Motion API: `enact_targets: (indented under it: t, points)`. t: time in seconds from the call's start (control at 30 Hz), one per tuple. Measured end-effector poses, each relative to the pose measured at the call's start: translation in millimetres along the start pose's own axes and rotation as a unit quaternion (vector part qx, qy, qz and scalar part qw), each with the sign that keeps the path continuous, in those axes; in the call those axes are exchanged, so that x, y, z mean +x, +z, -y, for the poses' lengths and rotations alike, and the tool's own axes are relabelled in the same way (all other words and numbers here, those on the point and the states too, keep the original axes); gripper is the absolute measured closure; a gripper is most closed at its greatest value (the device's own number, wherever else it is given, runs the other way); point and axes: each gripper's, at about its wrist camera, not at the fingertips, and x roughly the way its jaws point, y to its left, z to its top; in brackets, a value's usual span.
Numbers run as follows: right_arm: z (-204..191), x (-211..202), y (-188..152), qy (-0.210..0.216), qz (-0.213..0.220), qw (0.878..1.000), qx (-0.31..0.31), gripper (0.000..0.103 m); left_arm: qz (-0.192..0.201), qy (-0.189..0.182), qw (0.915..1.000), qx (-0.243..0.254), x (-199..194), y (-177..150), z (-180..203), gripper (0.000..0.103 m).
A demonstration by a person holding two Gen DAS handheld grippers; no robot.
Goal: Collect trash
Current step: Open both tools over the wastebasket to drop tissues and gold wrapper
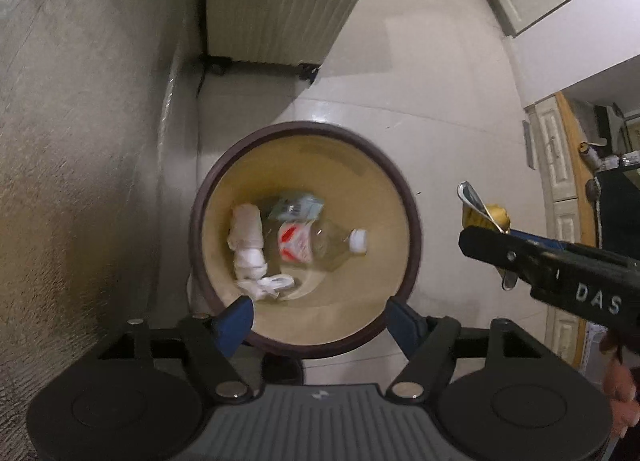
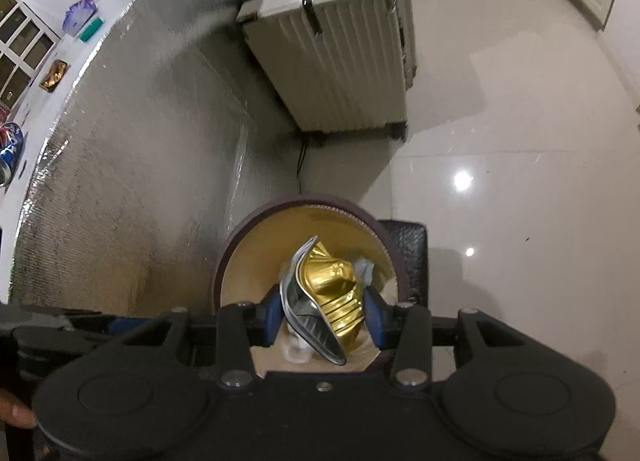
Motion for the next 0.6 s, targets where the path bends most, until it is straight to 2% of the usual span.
enact_targets:
  t: [0.23, 0.33, 0.43, 0.6]
  points:
    - [-2, 30, -2, 0.026, -0.045, 0.999, 0.014, 0.057, -0.007, 0.023, 0.9997, -0.001, 5, -6, -18, 0.018]
    - [-2, 35, -5, 0.022, -0.052, 0.998, 0.024, 0.042, -0.008, 0.031, 0.9995, -0.006, 5, -11, -24, 0.008]
    - [0, 35, -9, 0.022, -0.054, 0.998, 0.031, 0.039, -0.006, 0.035, 0.9994, -0.006, 4, -14, -27, 0.000]
    - [2, 29, -15, 0.017, -0.054, 0.998, 0.029, 0.039, 0.001, 0.040, 0.9992, -0.010, 0, -17, -29, 0.000]
